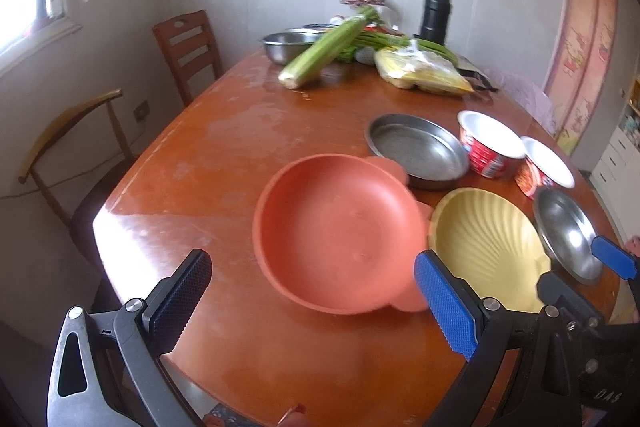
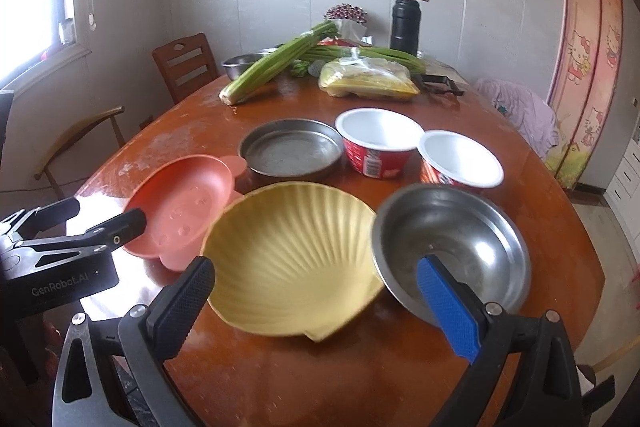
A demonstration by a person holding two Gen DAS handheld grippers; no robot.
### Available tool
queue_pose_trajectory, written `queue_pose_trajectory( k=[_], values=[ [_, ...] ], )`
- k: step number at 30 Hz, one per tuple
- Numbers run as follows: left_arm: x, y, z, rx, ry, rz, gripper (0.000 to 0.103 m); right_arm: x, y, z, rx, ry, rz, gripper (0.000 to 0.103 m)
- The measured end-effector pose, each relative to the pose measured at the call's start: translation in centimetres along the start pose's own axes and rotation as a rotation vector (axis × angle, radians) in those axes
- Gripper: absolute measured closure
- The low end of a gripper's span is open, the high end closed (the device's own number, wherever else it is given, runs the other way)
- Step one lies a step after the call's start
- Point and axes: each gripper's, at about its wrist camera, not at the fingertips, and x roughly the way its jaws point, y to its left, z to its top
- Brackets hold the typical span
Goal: Organize plates and bowls
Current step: 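Close the left gripper on the orange plate's rim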
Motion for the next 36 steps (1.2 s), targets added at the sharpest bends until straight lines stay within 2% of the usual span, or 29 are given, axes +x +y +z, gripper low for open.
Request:
queue_pose_trajectory(
  k=[4, 7, 10, 12, 14, 16, 20, 26, 29, 34, 36],
  values=[
    [0.6, 2.5, 0.4, -0.054, 0.009, 0.011, 0.002, 1.0, 1.1, 1.8, -0.025, 0.002, 0.060, 0.001],
    [1.6, 4.4, 0.5, -0.102, 0.046, -0.009, 0.002, 2.5, 2.3, 3.3, -0.060, 0.029, 0.118, 0.001],
    [2.5, 5.9, 0.5, -0.127, 0.069, -0.007, 0.002, 4.3, 3.9, 4.9, -0.116, 0.048, 0.132, 0.001],
    [3.3, 6.5, 0.4, -0.140, 0.097, -0.014, 0.002, 6.2, 4.7, 6.0, -0.122, 0.101, 0.174, 0.002],
    [4.2, 6.8, 0.3, -0.154, 0.135, -0.043, 0.002, 7.7, 5.5, 6.5, -0.146, 0.128, 0.167, 0.002],
    [4.9, 6.5, 0.1, -0.147, 0.160, -0.062, 0.002, 9.2, 6.1, 6.9, -0.169, 0.164, 0.138, 0.005],
    [6.0, 5.4, 0.4, -0.116, 0.183, -0.079, 0.002, 11.3, 7.0, 7.2, -0.193, 0.215, 0.137, 0.010],
    [6.8, 4.4, 1.0, -0.078, 0.200, -0.066, 0.003, 13.8, 7.9, 7.3, -0.231, 0.298, 0.155, 0.033],
    [6.9, 4.2, 1.1, -0.074, 0.204, -0.085, 0.012, 14.8, 8.1, 7.2, -0.237, 0.339, 0.181, 0.041],
    [7.9, 3.6, 1.2, -0.057, 0.251, -0.111, 0.050, 15.3, 8.4, 6.9, -0.259, 0.362, 0.197, 0.049],
    [8.3, 3.3, 1.2, -0.054, 0.264, -0.116, 0.057, 15.4, 8.6, 6.8, -0.269, 0.369, 0.214, 0.053]
  ],
)
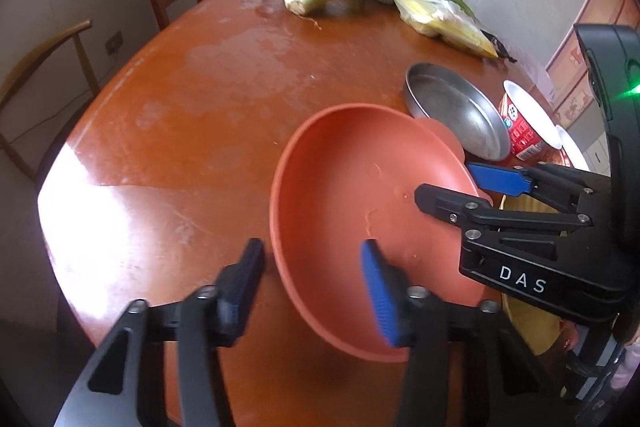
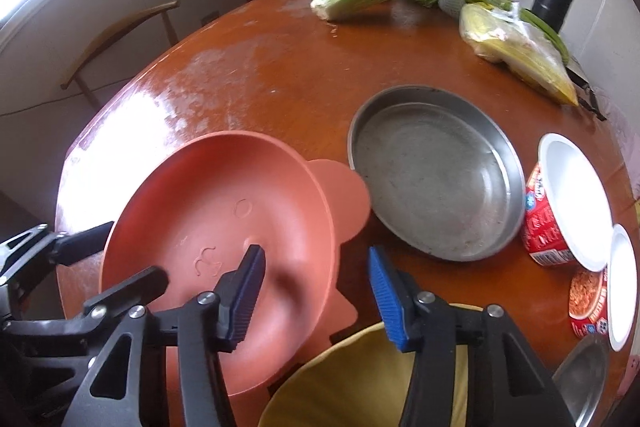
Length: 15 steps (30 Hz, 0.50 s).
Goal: Organize plates and bowls
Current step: 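Close the left gripper on the orange plate's rim, then lift the orange plate, set it down beside the grey pan, open left gripper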
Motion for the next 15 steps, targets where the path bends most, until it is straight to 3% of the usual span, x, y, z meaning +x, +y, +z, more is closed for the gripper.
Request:
queue_pose_trajectory(
  k=[2, 9, 15],
  values=[
    [0.0, -0.1, 0.2, 0.000, -0.001, -0.007, 0.063, 0.2, 0.1, 0.0, -0.003, 0.007, 0.010, 0.055],
    [0.3, 0.8, 1.6, -0.038, 0.008, -0.003, 0.067, 0.0, 1.0, 0.5, -0.011, 0.000, 0.026, 0.056],
    [0.2, 2.5, 4.2, -0.062, -0.009, 0.005, 0.067, 0.1, 1.1, 3.0, 0.040, -0.015, 0.057, 0.056]
  ],
)
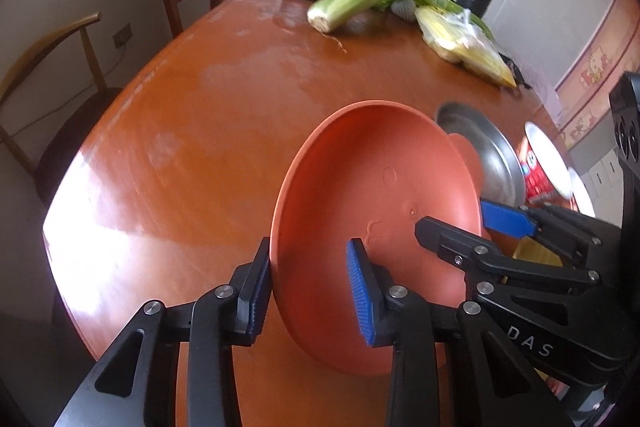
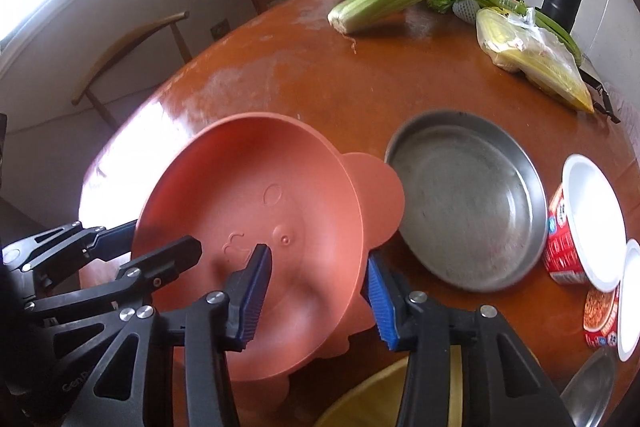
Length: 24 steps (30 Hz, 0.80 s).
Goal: Organize plates and bowls
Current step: 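Lift the orange plate, set it down beside the grey pan, open left gripper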
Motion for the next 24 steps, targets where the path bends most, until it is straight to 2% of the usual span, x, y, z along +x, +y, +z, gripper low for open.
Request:
queue_pose_trajectory(
  k=[4, 12, 24],
  values=[
    [0.5, 1.0, 2.2, 0.005, -0.015, 0.026, 0.067, 0.8, 0.2, 1.7, 0.046, 0.003, 0.041, 0.056],
    [2.3, 2.4, 5.0, 0.006, -0.001, 0.023, 0.067, 2.6, 0.4, 3.4, 0.110, 0.024, 0.040, 0.056],
    [4.2, 2.4, 6.4, 0.043, 0.014, 0.009, 0.065, 3.3, -0.5, 3.7, 0.157, 0.038, 0.043, 0.055]
  ],
)
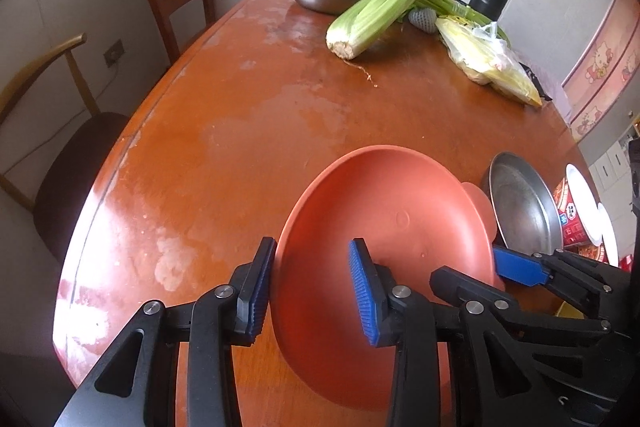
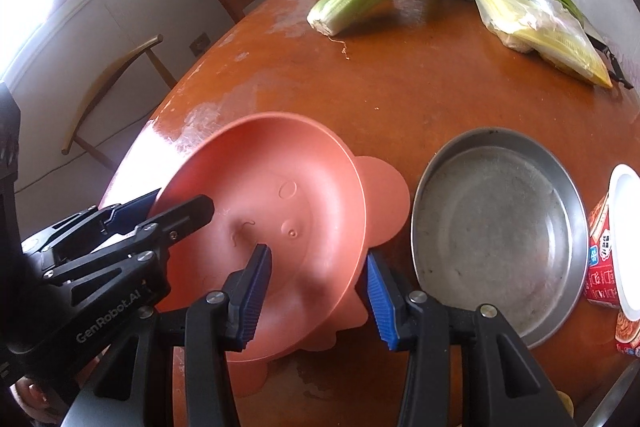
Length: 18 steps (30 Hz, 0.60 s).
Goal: Organize plates and bowls
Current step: 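Lift the orange plate, set it down beside the grey pan, open left gripper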
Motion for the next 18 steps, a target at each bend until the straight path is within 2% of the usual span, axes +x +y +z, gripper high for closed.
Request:
queue_pose_trajectory(
  k=[2, 9, 18],
  values=[
    [0.2, 0.2, 0.0, -0.009, 0.006, 0.005, 0.064, -0.1, -0.1, 0.1, 0.000, 0.001, 0.006, 0.055],
    [0.0, 1.2, -0.1, -0.036, -0.002, 0.037, 0.054, -0.2, -0.1, 0.1, 0.001, 0.002, 0.008, 0.054],
    [-2.3, 2.2, -0.1, -0.068, -0.058, 0.048, 0.048, -0.9, 0.8, -0.5, -0.038, 0.008, 0.012, 0.047]
  ],
)
